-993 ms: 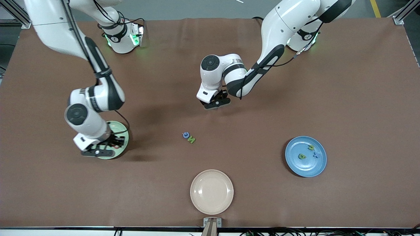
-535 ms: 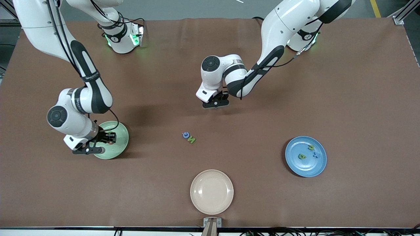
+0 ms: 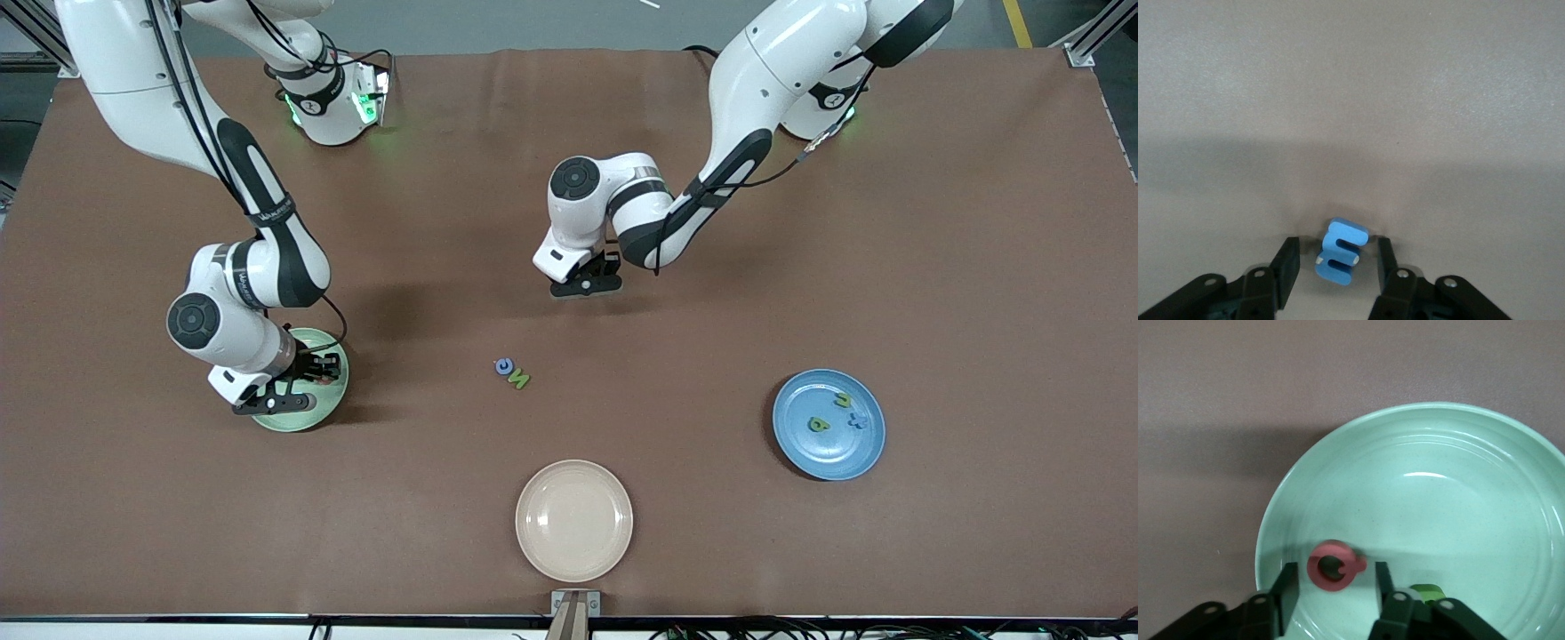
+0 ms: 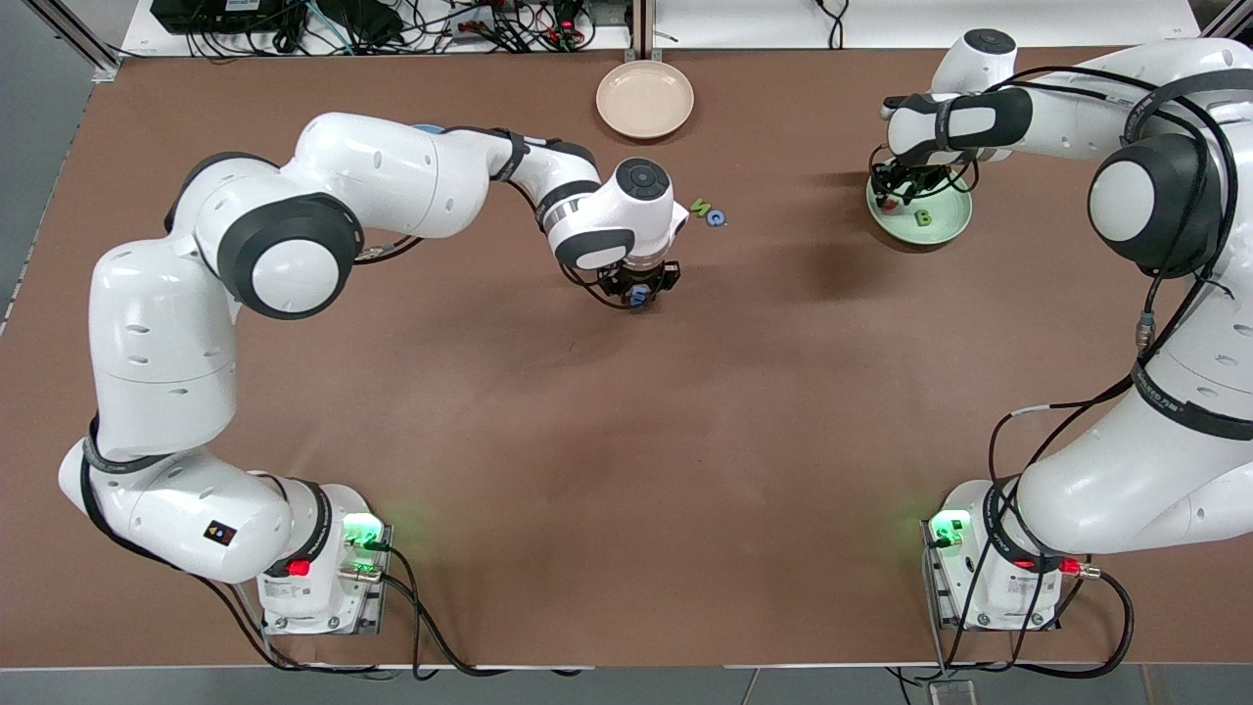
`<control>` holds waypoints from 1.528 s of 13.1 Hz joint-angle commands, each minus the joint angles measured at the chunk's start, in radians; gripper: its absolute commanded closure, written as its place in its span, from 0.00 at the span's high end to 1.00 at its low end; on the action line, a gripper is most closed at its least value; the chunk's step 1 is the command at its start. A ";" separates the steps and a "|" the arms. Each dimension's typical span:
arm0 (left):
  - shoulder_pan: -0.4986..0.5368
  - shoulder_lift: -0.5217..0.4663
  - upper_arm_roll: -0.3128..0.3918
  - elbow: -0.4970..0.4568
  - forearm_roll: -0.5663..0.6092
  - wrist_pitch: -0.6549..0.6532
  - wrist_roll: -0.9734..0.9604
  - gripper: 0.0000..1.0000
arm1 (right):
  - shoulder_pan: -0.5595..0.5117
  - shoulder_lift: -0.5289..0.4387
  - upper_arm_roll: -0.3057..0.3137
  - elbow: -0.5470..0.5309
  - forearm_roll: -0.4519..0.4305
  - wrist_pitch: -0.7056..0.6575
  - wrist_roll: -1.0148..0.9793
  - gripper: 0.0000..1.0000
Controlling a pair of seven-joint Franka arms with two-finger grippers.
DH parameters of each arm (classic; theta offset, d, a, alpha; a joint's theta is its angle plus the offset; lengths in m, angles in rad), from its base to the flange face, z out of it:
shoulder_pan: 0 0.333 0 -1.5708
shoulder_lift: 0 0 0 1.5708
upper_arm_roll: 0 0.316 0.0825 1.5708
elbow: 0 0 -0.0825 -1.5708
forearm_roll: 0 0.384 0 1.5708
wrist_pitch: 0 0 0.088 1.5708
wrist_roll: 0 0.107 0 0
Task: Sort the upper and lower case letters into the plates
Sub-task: 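Place the blue e on the blue plate while the right gripper grasps G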
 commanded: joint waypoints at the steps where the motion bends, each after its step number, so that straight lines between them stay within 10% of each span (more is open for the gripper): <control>1: 0.003 0.011 -0.002 0.012 0.015 0.008 0.008 0.50 | 0.001 -0.022 0.003 0.013 0.018 -0.033 0.009 1.00; 9: 0.022 0.014 0.000 0.029 0.006 0.005 -0.012 0.01 | 0.254 -0.040 0.043 0.109 0.024 -0.113 0.488 1.00; 20: 0.559 -0.133 -0.002 0.039 0.018 -0.057 0.564 0.01 | 0.486 0.122 0.026 0.197 -0.088 0.049 0.704 0.92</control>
